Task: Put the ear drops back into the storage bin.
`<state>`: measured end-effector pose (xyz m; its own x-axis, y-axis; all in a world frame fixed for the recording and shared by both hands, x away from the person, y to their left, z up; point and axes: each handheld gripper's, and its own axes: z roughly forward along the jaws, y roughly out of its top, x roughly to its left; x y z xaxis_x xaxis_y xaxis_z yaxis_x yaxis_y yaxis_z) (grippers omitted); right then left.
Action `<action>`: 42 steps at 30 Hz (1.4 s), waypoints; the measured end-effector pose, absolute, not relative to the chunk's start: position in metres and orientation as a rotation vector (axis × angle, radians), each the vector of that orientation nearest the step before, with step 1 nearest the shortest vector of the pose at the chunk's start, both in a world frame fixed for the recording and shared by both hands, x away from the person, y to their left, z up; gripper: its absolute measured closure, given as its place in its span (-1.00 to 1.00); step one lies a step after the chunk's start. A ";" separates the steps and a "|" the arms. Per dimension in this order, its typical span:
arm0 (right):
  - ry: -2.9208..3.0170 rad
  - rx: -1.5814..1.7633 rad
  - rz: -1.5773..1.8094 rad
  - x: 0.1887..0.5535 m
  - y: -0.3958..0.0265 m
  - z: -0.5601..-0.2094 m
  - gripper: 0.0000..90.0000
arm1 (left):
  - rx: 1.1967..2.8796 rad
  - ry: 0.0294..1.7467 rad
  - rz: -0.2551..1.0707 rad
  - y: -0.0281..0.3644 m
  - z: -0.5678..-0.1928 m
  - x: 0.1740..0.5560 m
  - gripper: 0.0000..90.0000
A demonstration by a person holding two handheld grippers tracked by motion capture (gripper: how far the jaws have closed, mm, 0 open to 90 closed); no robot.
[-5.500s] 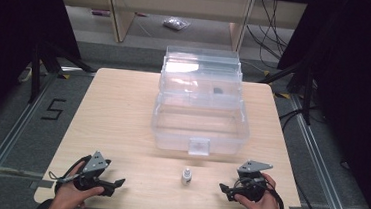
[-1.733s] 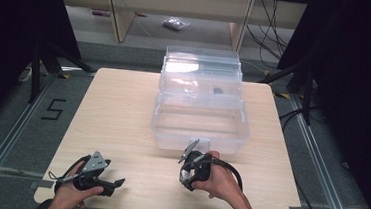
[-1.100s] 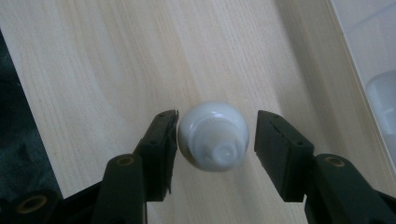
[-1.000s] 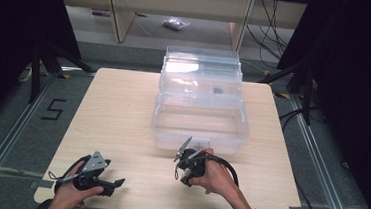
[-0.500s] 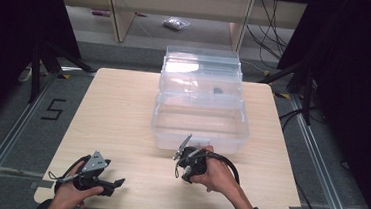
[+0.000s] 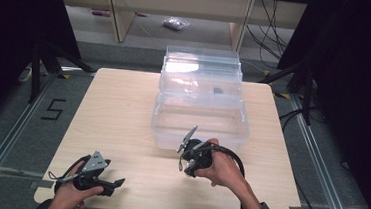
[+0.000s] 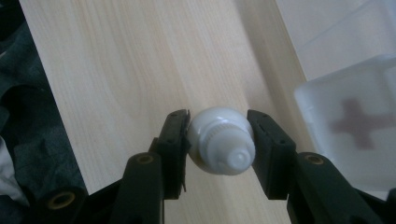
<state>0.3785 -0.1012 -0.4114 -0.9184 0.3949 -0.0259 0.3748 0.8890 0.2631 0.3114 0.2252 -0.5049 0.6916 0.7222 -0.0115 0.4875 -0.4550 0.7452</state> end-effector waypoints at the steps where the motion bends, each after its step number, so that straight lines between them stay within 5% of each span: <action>1: 2.976 0.590 0.391 0.380 -0.102 -0.410 0.34 | 2.144 0.921 0.398 0.225 -0.505 0.311 -0.66; 42: 2.880 0.845 0.413 0.429 -0.189 -0.310 0.34 | 2.134 0.927 0.395 0.224 -0.506 0.312 -0.66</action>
<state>0.4288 -0.1894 -0.3102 -0.8385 0.5441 -0.0307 0.5136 0.8077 0.2895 0.3119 0.2243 -0.5063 0.6881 0.7254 -0.0175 0.4895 -0.4462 0.7492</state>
